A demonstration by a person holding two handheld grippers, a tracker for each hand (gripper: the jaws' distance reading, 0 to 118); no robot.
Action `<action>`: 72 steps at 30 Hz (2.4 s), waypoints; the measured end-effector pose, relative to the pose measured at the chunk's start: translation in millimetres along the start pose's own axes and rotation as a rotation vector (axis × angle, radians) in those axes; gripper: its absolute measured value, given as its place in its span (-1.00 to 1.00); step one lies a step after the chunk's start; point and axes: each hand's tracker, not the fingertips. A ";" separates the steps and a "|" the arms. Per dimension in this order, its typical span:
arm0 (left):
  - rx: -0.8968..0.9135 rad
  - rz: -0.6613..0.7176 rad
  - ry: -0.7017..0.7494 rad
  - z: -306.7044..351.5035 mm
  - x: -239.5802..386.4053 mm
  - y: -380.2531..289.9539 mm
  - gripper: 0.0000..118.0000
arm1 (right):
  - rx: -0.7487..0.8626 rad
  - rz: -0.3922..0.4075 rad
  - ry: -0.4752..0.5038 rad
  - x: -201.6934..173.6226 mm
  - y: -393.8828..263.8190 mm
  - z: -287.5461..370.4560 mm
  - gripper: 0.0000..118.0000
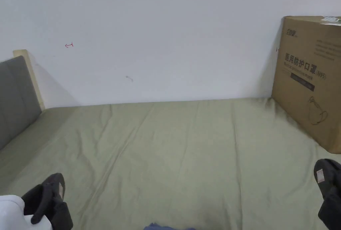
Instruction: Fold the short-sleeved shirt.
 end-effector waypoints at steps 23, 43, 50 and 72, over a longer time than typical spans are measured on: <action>-0.890 0.775 -0.477 -136.7 -99.4 -147.1 -1.00 | -1.256 -0.190 0.488 -57.9 -200.0 -136.6 -0.91; -1.240 1.173 -1.102 -230.5 0.4 -289.7 1.00 | -1.254 -0.351 0.401 -51.1 -204.3 -126.2 -0.91; -1.186 0.850 -0.808 -206.7 -24.7 -291.3 -0.59 | -1.238 -0.396 0.417 -47.6 -206.5 -122.0 -0.91; -1.216 -0.201 -0.013 -228.5 -267.6 -108.0 -0.59 | -1.019 -0.129 0.208 22.4 -100.9 -84.4 -0.91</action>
